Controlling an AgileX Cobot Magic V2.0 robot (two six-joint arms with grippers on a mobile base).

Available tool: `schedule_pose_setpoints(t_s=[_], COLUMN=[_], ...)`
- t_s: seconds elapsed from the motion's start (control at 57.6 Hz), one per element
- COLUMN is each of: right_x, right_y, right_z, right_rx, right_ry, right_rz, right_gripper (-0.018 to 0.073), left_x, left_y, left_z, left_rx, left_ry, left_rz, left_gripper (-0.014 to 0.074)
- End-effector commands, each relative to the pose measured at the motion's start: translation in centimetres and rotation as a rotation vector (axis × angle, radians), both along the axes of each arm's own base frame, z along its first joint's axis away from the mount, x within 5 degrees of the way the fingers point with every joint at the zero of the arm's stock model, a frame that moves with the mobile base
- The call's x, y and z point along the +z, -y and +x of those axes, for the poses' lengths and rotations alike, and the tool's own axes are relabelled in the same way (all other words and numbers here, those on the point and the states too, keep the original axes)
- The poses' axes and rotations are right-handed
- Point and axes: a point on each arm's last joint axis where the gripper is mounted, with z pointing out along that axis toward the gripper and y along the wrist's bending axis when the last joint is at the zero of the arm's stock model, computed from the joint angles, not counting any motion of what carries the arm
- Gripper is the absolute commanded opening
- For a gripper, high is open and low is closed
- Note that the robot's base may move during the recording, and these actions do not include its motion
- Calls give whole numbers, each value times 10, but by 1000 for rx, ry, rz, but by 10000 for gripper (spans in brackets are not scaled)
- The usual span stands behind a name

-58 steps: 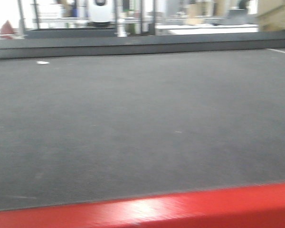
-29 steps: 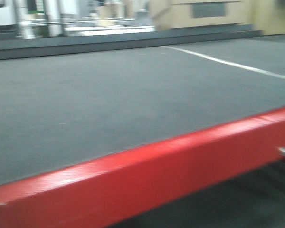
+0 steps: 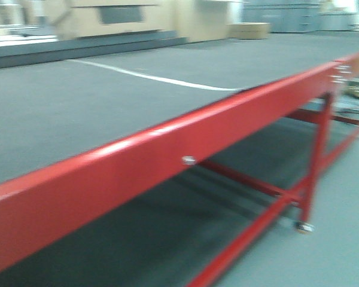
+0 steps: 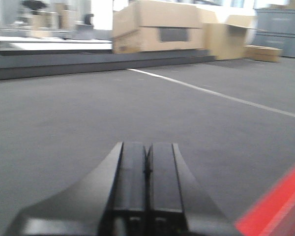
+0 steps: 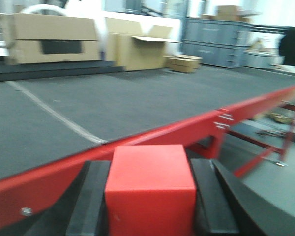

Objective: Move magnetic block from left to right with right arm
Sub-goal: 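Drive the base away from the table holding the cube in the right gripper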

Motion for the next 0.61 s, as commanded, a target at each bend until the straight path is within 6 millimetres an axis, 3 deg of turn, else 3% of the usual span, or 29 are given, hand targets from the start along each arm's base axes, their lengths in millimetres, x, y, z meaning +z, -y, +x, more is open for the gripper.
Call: schedule_pose_setpoints(t_s=[0.0,0.59], right_x=[16,16], right_y=[0,0], right_z=[-2,-2], right_rx=[-6,-6], right_ry=[103,103], right_rz=[-16,-16], right_gripper=[246,246], left_x=[6,6], left_y=[0,0], left_z=[-2,-2], left_rx=[2,2], left_ry=[95,95], left_rz=[-2,-2], left_gripper=[-126,-126])
